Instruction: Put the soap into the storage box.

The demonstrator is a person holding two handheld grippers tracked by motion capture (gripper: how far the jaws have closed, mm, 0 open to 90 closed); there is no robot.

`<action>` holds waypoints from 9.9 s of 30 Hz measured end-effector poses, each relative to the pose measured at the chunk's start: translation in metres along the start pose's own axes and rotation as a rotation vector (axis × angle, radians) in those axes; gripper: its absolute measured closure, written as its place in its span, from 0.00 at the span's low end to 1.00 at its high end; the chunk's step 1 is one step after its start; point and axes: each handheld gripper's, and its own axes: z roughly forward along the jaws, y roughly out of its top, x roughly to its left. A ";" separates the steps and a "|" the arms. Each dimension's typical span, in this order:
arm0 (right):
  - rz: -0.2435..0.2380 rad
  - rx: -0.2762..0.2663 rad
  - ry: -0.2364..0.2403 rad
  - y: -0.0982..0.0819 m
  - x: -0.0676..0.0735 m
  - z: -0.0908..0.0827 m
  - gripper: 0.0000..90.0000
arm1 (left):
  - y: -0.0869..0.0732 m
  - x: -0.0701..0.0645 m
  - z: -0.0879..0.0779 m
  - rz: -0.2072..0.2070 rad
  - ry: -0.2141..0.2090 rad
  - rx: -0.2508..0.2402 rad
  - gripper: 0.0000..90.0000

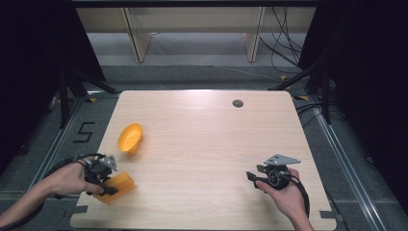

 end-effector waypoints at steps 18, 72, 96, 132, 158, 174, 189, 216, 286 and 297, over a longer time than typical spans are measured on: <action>0.021 0.000 0.022 0.000 0.000 0.001 0.53 | 0.020 0.008 -0.012 -0.547 0.109 0.015 0.67; 0.020 0.000 0.001 0.001 0.000 -0.003 0.53 | 0.043 0.037 -0.040 -0.654 0.146 -0.009 0.67; 0.015 -0.003 0.005 0.001 0.000 -0.002 0.53 | 0.065 0.058 -0.044 -0.688 0.169 -0.043 0.67; 0.011 -0.003 0.004 0.001 -0.001 -0.002 0.53 | 0.104 0.089 -0.036 -0.701 0.219 -0.063 0.67; 0.010 -0.001 0.015 0.001 -0.001 -0.001 0.52 | 0.117 0.097 -0.027 -0.686 0.256 -0.039 0.67; 0.004 -0.004 0.004 0.001 -0.001 -0.001 0.52 | 0.121 0.099 -0.020 -0.676 0.272 -0.036 0.67; 0.011 0.004 0.008 0.001 -0.001 -0.001 0.52 | 0.121 0.103 -0.013 -0.667 0.284 -0.017 0.67; 0.009 0.005 0.024 0.000 -0.001 0.000 0.52 | 0.121 0.107 0.004 -0.677 0.276 0.001 0.67; -0.005 0.018 0.013 0.000 -0.001 0.003 0.52 | 0.115 0.099 -0.010 -0.660 0.250 -0.110 0.37; 0.012 0.015 0.026 0.000 -0.001 0.003 0.52 | 0.104 0.084 -0.025 -0.599 0.272 -0.155 0.30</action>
